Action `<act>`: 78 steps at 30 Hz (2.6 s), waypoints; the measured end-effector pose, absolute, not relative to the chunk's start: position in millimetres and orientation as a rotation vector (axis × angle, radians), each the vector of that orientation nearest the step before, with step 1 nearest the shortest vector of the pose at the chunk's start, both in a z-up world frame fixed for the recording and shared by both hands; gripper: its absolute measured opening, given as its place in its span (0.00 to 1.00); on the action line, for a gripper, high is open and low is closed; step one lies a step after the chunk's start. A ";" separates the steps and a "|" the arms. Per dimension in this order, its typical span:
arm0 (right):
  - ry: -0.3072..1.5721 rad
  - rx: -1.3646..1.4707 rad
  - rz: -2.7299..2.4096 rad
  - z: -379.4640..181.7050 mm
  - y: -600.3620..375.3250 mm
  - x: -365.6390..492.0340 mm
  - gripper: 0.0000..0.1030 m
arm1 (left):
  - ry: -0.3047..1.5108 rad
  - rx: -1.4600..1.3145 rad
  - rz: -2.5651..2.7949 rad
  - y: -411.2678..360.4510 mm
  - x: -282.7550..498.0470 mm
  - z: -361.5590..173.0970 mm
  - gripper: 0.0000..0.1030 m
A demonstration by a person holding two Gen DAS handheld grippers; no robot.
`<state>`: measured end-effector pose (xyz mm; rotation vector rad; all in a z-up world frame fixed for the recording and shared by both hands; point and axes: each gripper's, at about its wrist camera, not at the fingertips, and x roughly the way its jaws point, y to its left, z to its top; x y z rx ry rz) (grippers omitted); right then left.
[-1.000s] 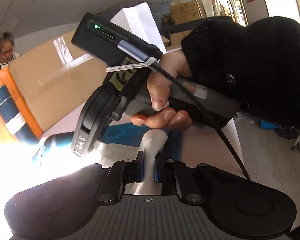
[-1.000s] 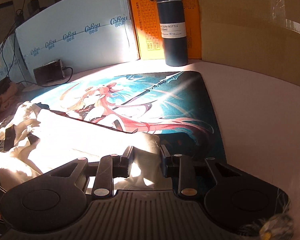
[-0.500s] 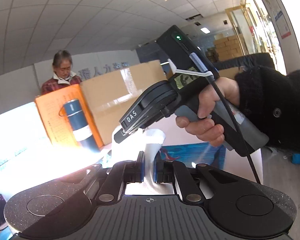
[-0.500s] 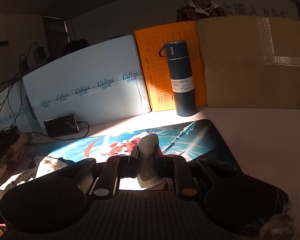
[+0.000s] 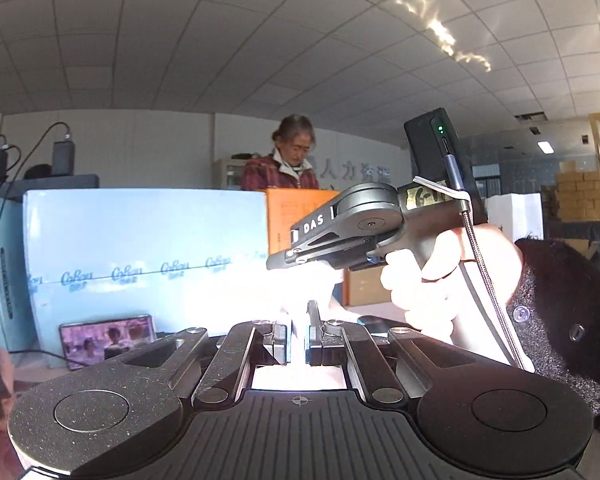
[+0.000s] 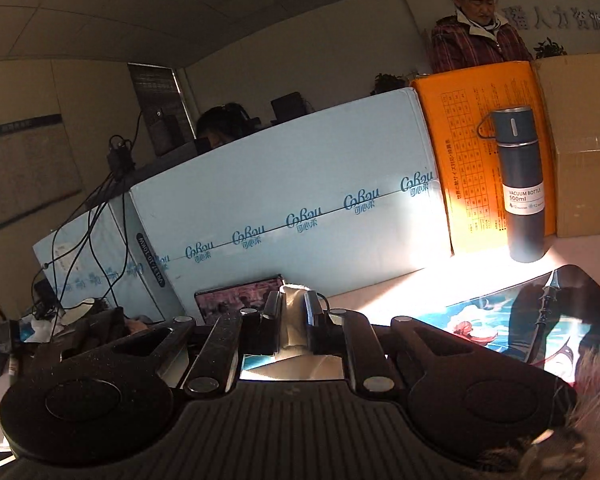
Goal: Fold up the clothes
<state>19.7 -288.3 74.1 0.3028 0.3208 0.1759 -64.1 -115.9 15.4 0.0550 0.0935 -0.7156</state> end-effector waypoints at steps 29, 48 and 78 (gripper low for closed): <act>0.773 0.283 0.221 13.7 -180.1 106.0 0.62 | 0.575 -0.512 -0.806 40.3 -13.0 -68.2 0.67; 0.729 -0.159 0.527 6.9 -188.4 140.3 0.82 | 0.612 -0.462 -0.954 32.9 1.1 -66.4 0.82; 0.578 -0.372 0.494 0.0 -164.7 98.8 0.11 | 0.608 -0.597 -0.909 41.6 21.4 -75.8 0.05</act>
